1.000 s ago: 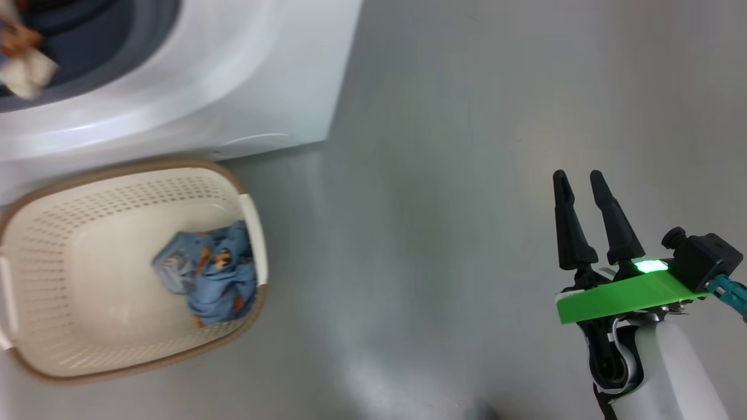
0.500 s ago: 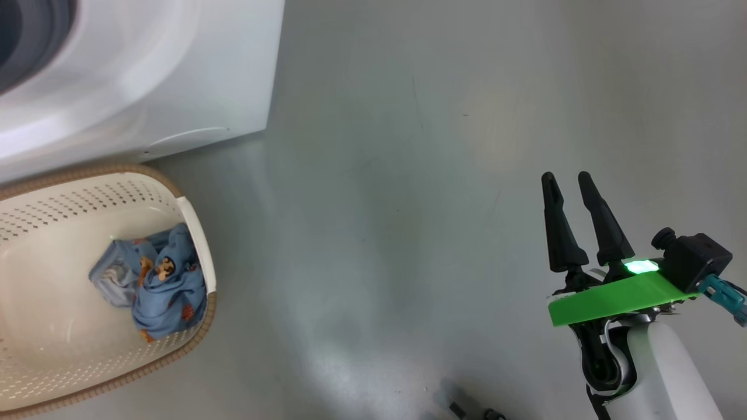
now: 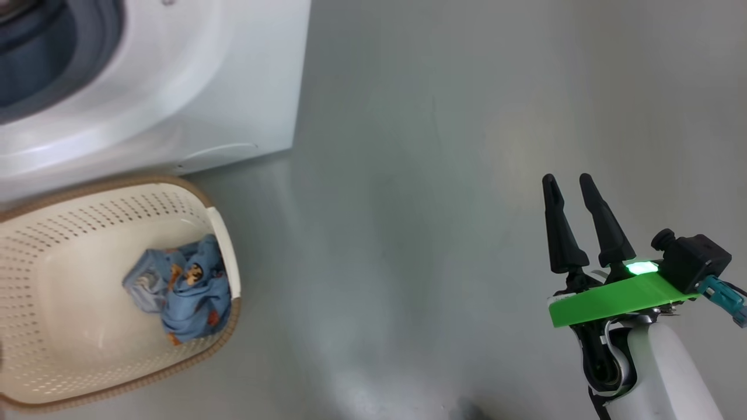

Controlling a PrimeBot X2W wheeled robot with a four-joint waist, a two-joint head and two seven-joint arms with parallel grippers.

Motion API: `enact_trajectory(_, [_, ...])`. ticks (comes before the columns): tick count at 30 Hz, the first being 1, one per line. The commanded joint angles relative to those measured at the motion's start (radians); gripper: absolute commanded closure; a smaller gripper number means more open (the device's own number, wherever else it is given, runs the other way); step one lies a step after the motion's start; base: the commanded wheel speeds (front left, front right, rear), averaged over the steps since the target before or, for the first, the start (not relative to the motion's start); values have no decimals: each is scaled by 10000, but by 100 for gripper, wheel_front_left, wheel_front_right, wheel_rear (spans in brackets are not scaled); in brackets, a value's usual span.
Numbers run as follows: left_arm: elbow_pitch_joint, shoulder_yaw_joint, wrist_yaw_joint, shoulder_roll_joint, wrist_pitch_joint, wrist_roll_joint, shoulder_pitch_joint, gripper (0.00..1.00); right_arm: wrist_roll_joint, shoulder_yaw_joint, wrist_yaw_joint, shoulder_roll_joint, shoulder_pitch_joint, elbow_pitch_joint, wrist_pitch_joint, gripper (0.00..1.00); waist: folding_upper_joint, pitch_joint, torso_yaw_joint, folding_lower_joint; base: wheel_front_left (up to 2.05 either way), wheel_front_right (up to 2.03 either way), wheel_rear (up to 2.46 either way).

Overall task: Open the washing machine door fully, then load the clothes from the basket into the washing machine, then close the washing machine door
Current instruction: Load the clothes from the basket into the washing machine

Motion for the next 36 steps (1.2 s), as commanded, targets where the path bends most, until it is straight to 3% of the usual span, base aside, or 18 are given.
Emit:
enact_trajectory(1, [-439, 265, -17, 232, -51, 101, 567, 0, -137, 107, 16, -19, 105, -158, -74, 0, 0, -362, 257, 0, 0, 0, 0])
enact_trajectory(23, [-2453, 447, -17, -1952, -51, 958, 5187, 0, -1063, -444, 16, -312, 1034, 167, -74, 0, 0, -2490, 1689, 0, 0, 0, 0])
enact_trajectory(36, [-3289, 86, -17, -2543, -51, 839, 6981, 0, -1115, -606, 16, -877, 1710, 263, -74, 0, 0, -3353, 2447, 0, 0, 0, 0])
